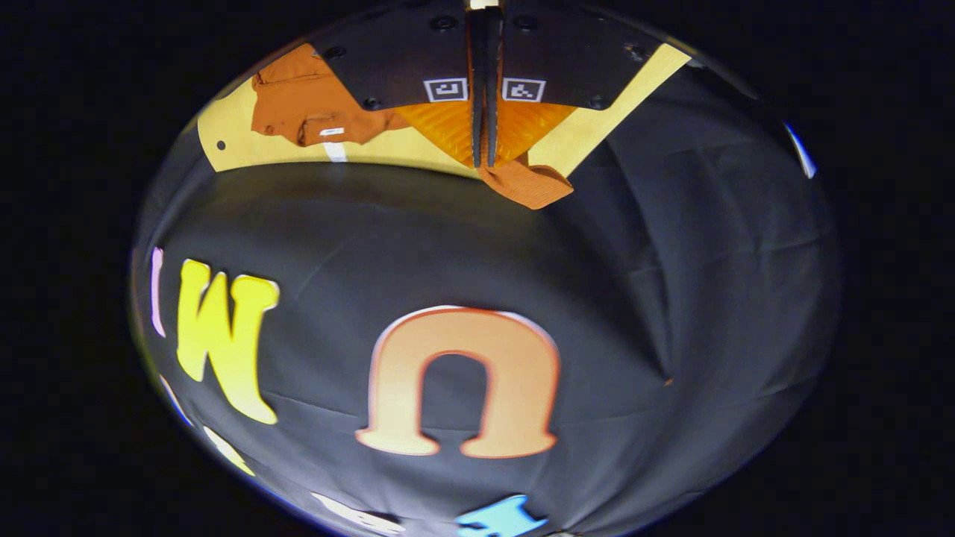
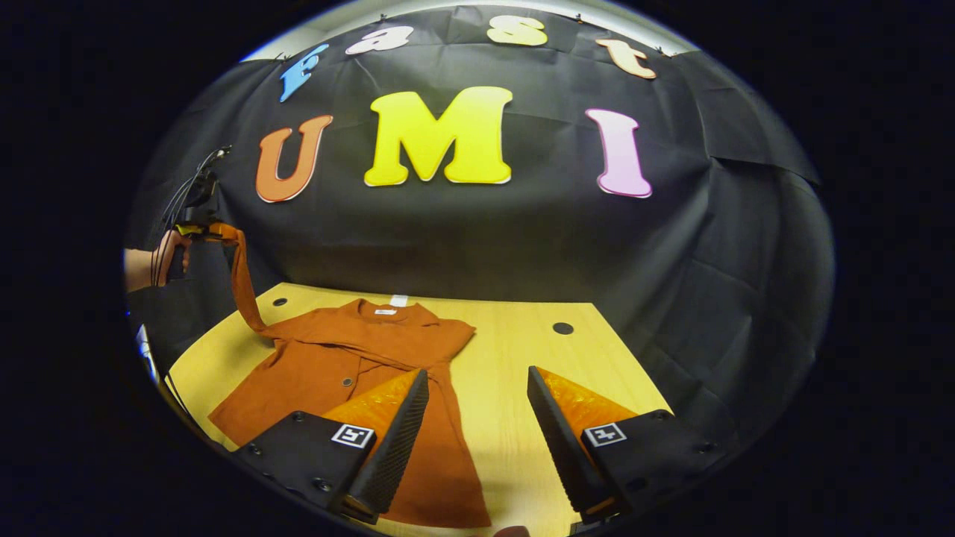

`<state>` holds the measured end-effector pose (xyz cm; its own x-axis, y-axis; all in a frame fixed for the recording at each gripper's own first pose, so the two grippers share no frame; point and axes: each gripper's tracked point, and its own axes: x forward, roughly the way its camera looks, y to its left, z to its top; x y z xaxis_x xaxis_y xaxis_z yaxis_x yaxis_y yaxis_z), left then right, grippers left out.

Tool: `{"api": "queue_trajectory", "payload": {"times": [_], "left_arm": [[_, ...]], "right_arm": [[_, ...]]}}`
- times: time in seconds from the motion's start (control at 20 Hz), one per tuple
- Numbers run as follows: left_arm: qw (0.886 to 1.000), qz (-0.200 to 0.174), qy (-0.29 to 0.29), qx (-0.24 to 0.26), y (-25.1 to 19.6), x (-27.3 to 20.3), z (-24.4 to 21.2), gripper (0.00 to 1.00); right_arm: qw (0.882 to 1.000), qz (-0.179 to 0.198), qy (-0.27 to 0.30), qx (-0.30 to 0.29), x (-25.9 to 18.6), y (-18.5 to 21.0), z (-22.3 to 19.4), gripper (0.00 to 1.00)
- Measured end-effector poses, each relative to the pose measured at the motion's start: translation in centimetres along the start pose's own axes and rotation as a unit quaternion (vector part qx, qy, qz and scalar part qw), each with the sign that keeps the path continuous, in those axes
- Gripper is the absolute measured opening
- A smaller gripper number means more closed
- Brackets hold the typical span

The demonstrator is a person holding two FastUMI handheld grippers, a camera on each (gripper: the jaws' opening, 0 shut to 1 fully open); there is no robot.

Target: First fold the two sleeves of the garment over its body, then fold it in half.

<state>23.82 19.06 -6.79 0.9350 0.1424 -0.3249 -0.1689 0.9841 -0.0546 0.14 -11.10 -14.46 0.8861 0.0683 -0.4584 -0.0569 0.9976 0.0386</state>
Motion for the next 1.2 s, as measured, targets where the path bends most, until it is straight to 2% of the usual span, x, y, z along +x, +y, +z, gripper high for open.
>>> {"api": "queue_trajectory", "payload": {"times": [0.15,0.3,0.4,0.6,0.75,1.0,1.05,1.2], "left_arm": [[0.997,-0.051,-0.002,0.062,-7.6,1.6,-0.1,0.03],[0.986,-0.109,0.001,0.124,-15.6,2.4,-1.5,0.03],[0.978,-0.145,0.009,0.15,-21.2,2.5,-3.6,0.03],[0.965,-0.18,0.062,0.179,-28.9,3.4,-10.0,0.03],[0.955,-0.202,0.106,0.191,-33.0,3.2,-14.7,0.03],[0.941,-0.192,0.154,0.232,-36.2,2.1,-19.6,0.04],[0.939,-0.195,0.153,0.237,-37.0,3.8,-21.7,0.09],[0.934,-0.223,0.156,0.234,-39.5,1.1,-22.4,0.16]], "right_arm": [[0.999,-0.035,0.004,0.012,-1.6,-3.1,-0.6,0.85],[0.997,-0.071,0.009,0.022,-2.6,-6.1,-1.3,0.87],[0.995,-0.093,0.014,0.033,-3.9,-8.1,-1.8,0.87],[0.988,-0.143,0.025,0.056,-6.4,-11.7,-2.8,0.85],[0.982,-0.175,0.033,0.057,-8.5,-13.8,-3.2,0.85],[0.977,-0.203,0.041,0.059,-10.5,-15.7,-4.3,0.84],[0.976,-0.204,0.044,0.06,-10.6,-15.7,-4.5,0.87],[0.977,-0.198,0.049,0.059,-10.2,-15.3,-5.1,0.86]]}}
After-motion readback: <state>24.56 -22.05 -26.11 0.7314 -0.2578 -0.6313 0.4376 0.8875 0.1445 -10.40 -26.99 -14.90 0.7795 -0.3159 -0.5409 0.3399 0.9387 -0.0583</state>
